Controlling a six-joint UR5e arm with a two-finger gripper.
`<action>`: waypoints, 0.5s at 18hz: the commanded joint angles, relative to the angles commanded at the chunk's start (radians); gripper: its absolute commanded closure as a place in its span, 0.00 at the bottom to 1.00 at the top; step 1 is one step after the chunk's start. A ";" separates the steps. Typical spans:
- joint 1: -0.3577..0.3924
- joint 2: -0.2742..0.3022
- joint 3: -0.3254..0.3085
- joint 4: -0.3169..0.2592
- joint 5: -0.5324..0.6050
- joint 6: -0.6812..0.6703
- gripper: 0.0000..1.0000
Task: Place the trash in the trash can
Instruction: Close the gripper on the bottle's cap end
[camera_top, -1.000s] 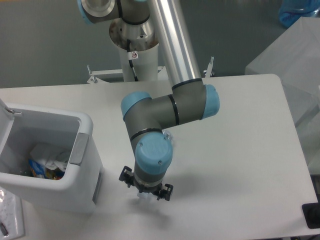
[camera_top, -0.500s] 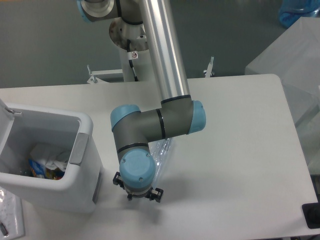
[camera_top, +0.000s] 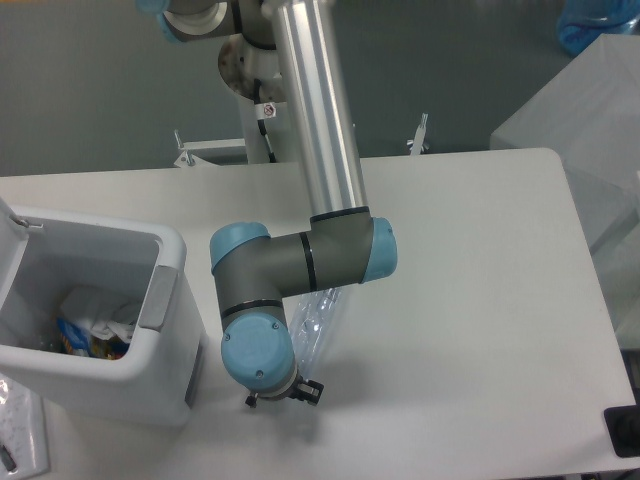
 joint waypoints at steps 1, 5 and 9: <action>0.000 -0.005 0.002 0.000 0.000 -0.009 0.42; -0.002 -0.003 0.003 0.000 0.000 -0.015 0.62; -0.002 0.000 0.005 -0.002 0.000 -0.015 0.90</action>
